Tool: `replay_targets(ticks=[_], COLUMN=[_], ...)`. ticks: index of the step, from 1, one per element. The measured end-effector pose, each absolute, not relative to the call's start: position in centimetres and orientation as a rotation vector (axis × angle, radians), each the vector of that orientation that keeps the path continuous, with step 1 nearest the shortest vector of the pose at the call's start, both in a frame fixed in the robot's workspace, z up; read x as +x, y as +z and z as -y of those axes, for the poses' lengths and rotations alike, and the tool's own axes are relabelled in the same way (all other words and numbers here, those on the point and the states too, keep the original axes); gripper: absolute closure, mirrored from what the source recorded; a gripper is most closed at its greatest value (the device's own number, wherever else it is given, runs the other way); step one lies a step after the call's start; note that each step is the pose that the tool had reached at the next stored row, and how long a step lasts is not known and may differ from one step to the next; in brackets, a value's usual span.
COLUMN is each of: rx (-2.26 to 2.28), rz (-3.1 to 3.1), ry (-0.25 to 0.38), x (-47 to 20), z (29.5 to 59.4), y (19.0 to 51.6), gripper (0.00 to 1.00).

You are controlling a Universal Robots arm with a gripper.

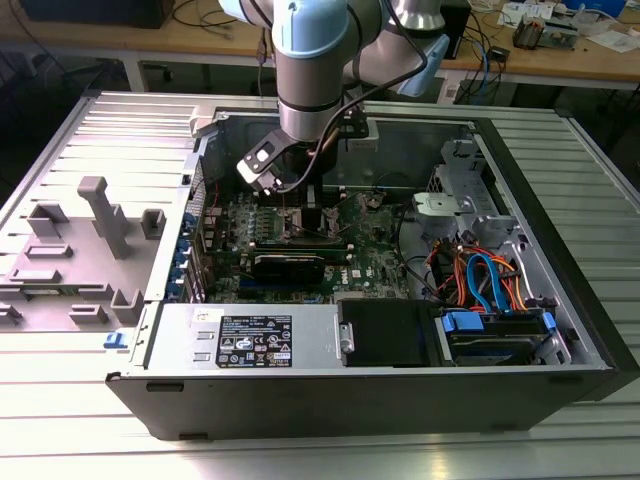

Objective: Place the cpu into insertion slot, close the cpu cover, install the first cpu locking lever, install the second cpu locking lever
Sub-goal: 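Place the cpu into insertion slot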

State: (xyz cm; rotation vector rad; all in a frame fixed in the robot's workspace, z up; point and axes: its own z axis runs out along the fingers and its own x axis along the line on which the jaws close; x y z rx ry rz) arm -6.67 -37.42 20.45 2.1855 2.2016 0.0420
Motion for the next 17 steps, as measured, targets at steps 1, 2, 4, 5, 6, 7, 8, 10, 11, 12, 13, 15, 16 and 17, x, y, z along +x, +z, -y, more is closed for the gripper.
replay_targets(ticks=[1, 2, 4, 5, 6, 7, 8, 10, 11, 12, 13, 15, 16, 17], rx=[2.181, 2.179, 2.179, 2.179, 2.180, 2.183, 2.184, 2.184, 2.184, 2.184, 2.184, 2.184, 2.185, 2.184], rz=[-2.197, -2.196, -2.196, -2.196, -2.195, -2.192, -2.191, -2.190, -2.190, -2.190, -2.190, -2.190, -2.190, -2.190], ry=[0.031, 0.028, 0.028, 0.028, 0.028, 0.028, 0.028, 0.027, 0.027, 0.028, 0.028, 0.027, 0.027, 0.027], x=[-6.67, -6.68, -6.68, -6.67, -6.65, -6.65, -6.65, -6.66, -6.66, -6.65, -6.65, -6.64, -6.64, -6.64], z=[37.29, 37.20, 37.07, 36.98, 36.96, 36.95, 36.95, 36.95, 36.95, 36.95, 36.95, 36.95, 36.95, 36.95], y=[20.45, 20.45, 20.43, 20.39, 20.35, 20.28, 20.23, 20.09, 20.06, 20.04, 20.01, 19.95, 19.94, 19.94], gripper=[0.46, 0.46, 0.46, 0.46, 0.46, 0.46, 0.46, 0.46, 0.46, 0.46, 0.46, 0.46, 0.46, 0.46])
